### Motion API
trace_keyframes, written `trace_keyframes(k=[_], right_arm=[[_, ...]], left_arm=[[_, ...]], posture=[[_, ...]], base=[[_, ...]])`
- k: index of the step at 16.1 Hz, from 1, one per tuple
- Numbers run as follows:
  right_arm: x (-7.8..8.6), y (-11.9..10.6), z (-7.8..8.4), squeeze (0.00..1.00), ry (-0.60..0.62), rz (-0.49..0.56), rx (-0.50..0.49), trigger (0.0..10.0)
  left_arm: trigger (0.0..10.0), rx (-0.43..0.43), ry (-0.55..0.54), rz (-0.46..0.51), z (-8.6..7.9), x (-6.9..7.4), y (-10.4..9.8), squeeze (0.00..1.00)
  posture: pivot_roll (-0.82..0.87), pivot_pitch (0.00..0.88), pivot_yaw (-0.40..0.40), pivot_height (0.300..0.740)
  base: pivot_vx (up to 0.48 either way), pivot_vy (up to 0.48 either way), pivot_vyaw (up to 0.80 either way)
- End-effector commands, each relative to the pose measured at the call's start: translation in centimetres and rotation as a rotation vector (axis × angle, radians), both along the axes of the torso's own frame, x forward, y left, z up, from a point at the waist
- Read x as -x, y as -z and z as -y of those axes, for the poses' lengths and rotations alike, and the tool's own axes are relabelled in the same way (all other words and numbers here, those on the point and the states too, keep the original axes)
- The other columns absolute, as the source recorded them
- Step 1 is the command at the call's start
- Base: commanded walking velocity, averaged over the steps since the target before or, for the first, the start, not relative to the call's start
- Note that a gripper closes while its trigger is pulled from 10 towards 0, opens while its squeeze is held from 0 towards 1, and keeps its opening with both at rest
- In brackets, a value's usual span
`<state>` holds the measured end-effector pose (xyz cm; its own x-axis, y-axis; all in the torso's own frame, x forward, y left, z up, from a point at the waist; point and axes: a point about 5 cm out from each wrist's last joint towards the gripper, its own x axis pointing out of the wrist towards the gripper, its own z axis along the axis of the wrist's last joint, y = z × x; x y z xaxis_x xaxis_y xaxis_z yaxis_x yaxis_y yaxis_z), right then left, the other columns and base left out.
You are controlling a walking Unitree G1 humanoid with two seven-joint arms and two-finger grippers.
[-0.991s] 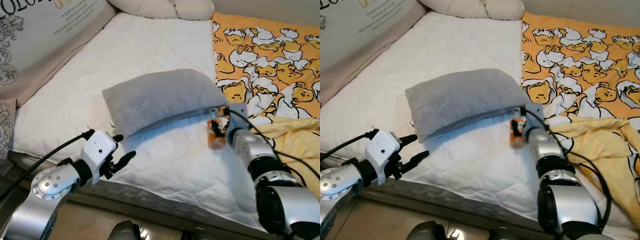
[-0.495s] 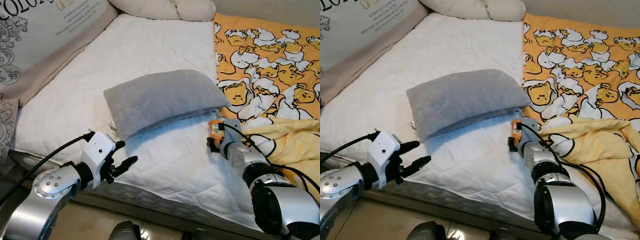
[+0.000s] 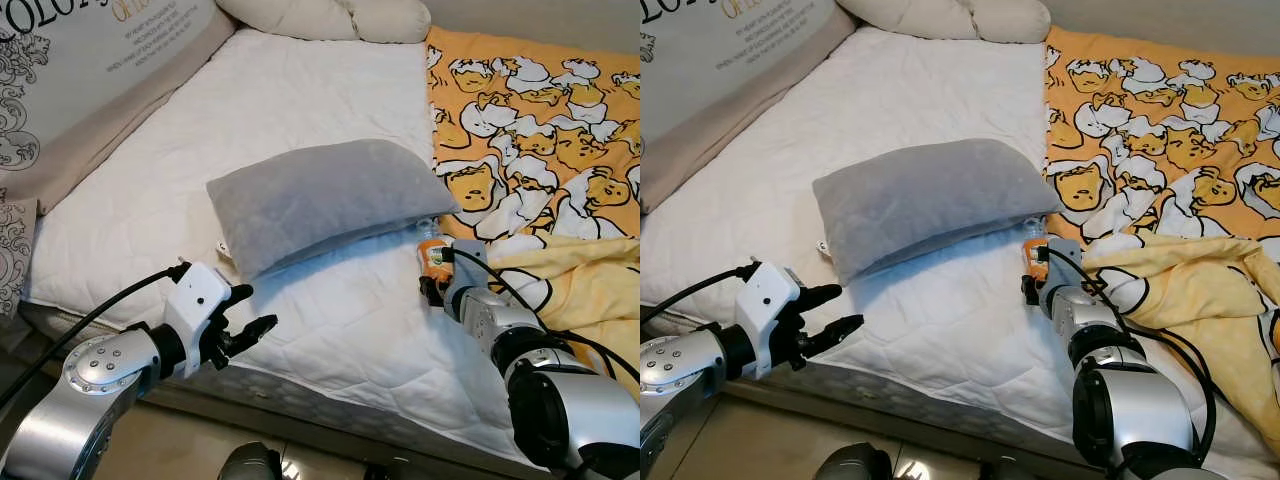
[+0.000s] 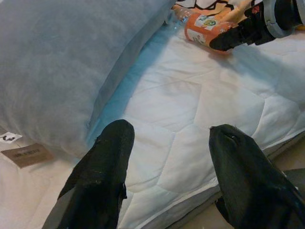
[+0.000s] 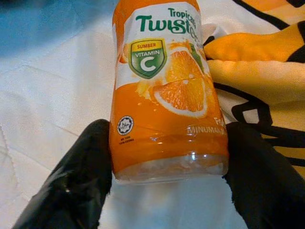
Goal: Clean up the room
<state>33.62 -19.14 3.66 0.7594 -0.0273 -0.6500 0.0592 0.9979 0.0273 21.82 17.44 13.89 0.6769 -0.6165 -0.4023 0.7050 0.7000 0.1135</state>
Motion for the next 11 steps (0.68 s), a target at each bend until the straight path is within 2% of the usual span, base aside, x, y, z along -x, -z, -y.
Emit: trace_keyframes(k=[1,5,7,8,11], right_arm=[[0.1,0.0,0.2,0.00,-0.006,-0.002,-0.003,0.0],[0.4,0.5,0.0,0.00,-0.029,-0.007,-0.017,0.0],[0.4,0.4,0.3,0.00,-0.028,0.003,-0.010,0.0],[0.3,0.2,0.5,0.00,-0.014,0.023,-0.044,0.0],[0.5,0.1,1.4,0.00,-0.002,0.047,-0.065,0.0]], left_arm=[[10.0,-0.002,0.008,-0.002,0.0,-0.1,-0.2,0.00],[10.0,0.007,0.006,-0.003,0.3,-0.1,0.0,0.00],[10.0,0.013,0.003,0.002,0.4,-0.1,0.2,0.00],[10.0,0.021,-0.005,0.010,0.4,-0.1,0.2,0.00],[10.0,0.040,-0.014,0.011,0.3,0.3,0.6,0.00]], posture=[[0.16,0.041,0.025,0.740],[0.14,0.000,0.019,0.740],[0.14,0.000,0.016,0.740],[0.13,0.000,0.015,0.740],[0.11,0.000,0.006,0.740]], base=[[0.000,0.000,0.00],[0.000,0.000,0.00],[0.000,0.000,0.00],[0.000,0.000,0.00],[0.000,0.000,0.00]])
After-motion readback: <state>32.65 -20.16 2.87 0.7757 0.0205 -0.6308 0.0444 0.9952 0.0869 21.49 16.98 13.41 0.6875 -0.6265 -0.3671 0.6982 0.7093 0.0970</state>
